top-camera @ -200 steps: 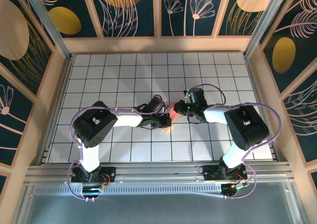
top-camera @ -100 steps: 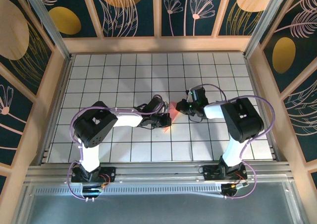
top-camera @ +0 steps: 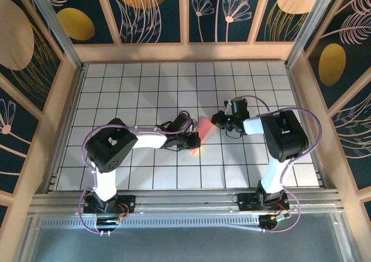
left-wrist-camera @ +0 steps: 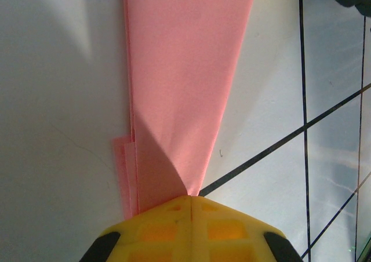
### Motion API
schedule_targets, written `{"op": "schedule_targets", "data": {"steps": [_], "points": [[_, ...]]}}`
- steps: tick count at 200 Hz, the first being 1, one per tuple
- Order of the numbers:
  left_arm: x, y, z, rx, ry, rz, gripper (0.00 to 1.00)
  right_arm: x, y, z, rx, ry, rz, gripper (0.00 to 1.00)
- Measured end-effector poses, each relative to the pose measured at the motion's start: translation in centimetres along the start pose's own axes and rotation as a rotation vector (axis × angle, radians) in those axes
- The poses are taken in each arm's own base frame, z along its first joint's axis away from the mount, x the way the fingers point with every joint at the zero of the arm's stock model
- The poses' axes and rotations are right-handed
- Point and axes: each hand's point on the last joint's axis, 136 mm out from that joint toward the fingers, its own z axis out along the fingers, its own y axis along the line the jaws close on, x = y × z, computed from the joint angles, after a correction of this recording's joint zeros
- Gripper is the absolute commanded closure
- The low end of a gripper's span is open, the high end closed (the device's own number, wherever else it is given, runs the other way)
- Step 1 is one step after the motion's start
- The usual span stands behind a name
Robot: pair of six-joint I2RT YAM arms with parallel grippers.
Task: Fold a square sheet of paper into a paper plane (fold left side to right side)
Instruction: Fold the wing for the fifth time at the center of the table.
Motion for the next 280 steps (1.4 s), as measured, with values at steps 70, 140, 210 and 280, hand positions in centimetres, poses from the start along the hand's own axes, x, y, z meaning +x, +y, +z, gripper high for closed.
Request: {"op": "schedule_targets", "data": {"steps": [70, 140, 210, 280], "points": [[0.0, 0.0, 0.0, 0.0, 0.0, 0.0, 1.0, -3.3, -2.0, -1.0, 0.029, -0.08, 0.039, 1.0], [0.0, 0.0, 0.0, 0.001, -0.001, 0.001, 1.0, 0.7, 2.8, -3.8, -0.034, -0.068, -0.003, 1.0], [0.0, 0.0, 0.0, 0.0, -0.003, 0.001, 1.0, 8.5, 4.6, -2.6, -0.091, 0.089, 0.091, 1.0], [0.0, 0.0, 0.0, -0.001, -0.003, 0.001, 1.0, 10.2, 4.8, -1.3, -0.091, 0.132, 0.139, 1.0]]}}
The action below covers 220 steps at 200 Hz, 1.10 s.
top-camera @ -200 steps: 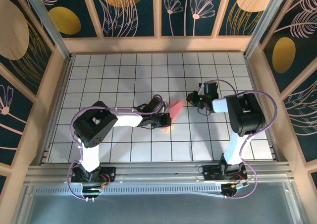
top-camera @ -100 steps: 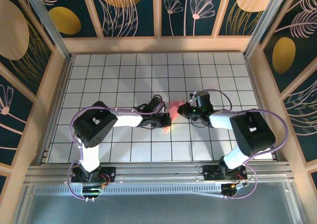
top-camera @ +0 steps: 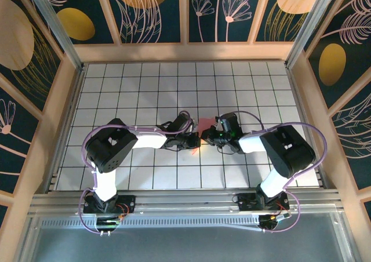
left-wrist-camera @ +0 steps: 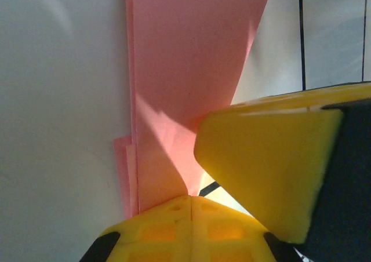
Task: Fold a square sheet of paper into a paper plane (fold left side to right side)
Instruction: Fold the wing for the fifth time at the center of the table.
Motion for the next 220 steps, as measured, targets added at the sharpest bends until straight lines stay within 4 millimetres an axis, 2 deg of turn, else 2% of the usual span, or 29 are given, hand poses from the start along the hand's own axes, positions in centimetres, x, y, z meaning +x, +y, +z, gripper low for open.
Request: {"op": "schedule_targets", "data": {"steps": [72, 108, 146, 166, 192, 220], "points": [[-0.1, 0.0, -0.3, -0.007, -0.008, 0.003, 1.0, 0.1, -0.9, 0.5, 0.029, -0.002, 0.01, 1.0], [0.1, 0.4, -1.5, -0.037, -0.007, -0.007, 0.99, 0.1, -0.9, 0.6, 0.044, 0.009, -0.005, 1.0], [-0.1, -1.8, -3.6, 0.037, -0.01, -0.003, 1.0, 0.2, -0.9, 0.6, 0.044, 0.012, -0.008, 1.0], [0.9, -2.0, -3.9, 0.081, 0.014, -0.021, 1.0, 0.2, -0.9, 0.7, 0.044, 0.014, -0.01, 1.0], [2.7, -0.9, -3.4, 0.087, 0.067, -0.06, 1.0, 0.2, -0.9, 0.7, 0.044, 0.014, -0.015, 1.0], [2.7, -1.0, -3.1, 0.108, 0.076, -0.072, 1.0, 0.2, -0.9, 0.7, 0.047, 0.02, -0.019, 1.0]]}}
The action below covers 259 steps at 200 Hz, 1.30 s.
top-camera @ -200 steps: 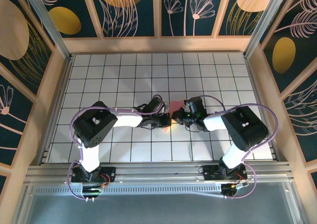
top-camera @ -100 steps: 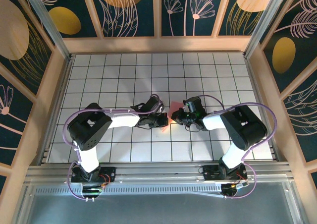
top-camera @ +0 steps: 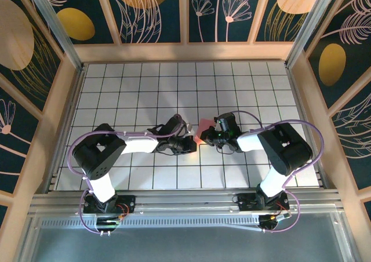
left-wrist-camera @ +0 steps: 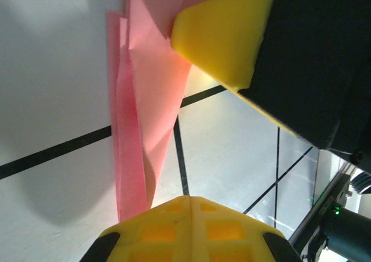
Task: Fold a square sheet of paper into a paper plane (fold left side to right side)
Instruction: Fold the wing for the fifth time at the center of the table.
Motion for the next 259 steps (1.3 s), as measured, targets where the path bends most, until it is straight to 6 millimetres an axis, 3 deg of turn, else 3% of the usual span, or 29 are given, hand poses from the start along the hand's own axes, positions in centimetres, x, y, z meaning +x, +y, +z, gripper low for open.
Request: {"op": "schedule_targets", "data": {"steps": [62, 259], "points": [[-1.0, 0.5, 0.1, 0.013, -0.013, -0.019, 1.0, 0.0, 0.0, 0.0, 0.003, 0.003, -0.009, 1.0], [-0.6, 1.4, 1.1, 0.005, 0.01, -0.03, 1.0, 0.0, -0.1, 0.1, 0.014, 0.011, -0.01, 1.0]]}}
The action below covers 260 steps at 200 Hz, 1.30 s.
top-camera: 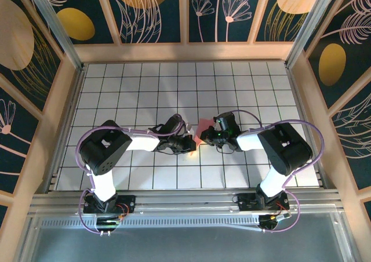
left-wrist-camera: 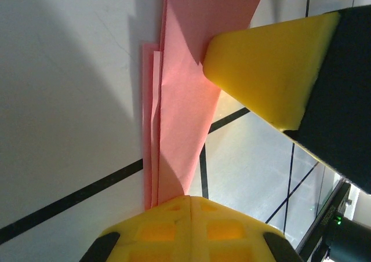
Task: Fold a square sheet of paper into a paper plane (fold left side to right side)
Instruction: Fold the wing for the fifth time at the center of the table.
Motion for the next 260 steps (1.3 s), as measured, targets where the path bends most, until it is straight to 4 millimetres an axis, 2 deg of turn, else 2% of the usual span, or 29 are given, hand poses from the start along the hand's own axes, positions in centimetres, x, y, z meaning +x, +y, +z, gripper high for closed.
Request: {"op": "schedule_targets", "data": {"steps": [150, 172, 215, 260], "points": [[-0.1, 0.7, 0.0, -0.017, -0.029, 0.013, 1.0, -0.1, 0.5, -0.1, 0.034, 0.014, -0.058, 1.0], [-0.1, 0.7, 0.0, -0.016, -0.033, 0.02, 1.0, -0.4, 1.0, -0.8, 0.035, -0.004, -0.073, 1.0], [0.0, 0.7, 0.0, -0.018, -0.034, 0.03, 1.0, -0.5, 3.5, -3.0, -0.023, -0.064, -0.125, 1.0], [0.0, 0.7, 0.0, -0.021, -0.036, 0.04, 1.0, 0.5, 3.6, -4.8, -0.043, -0.093, -0.138, 1.0]]}}
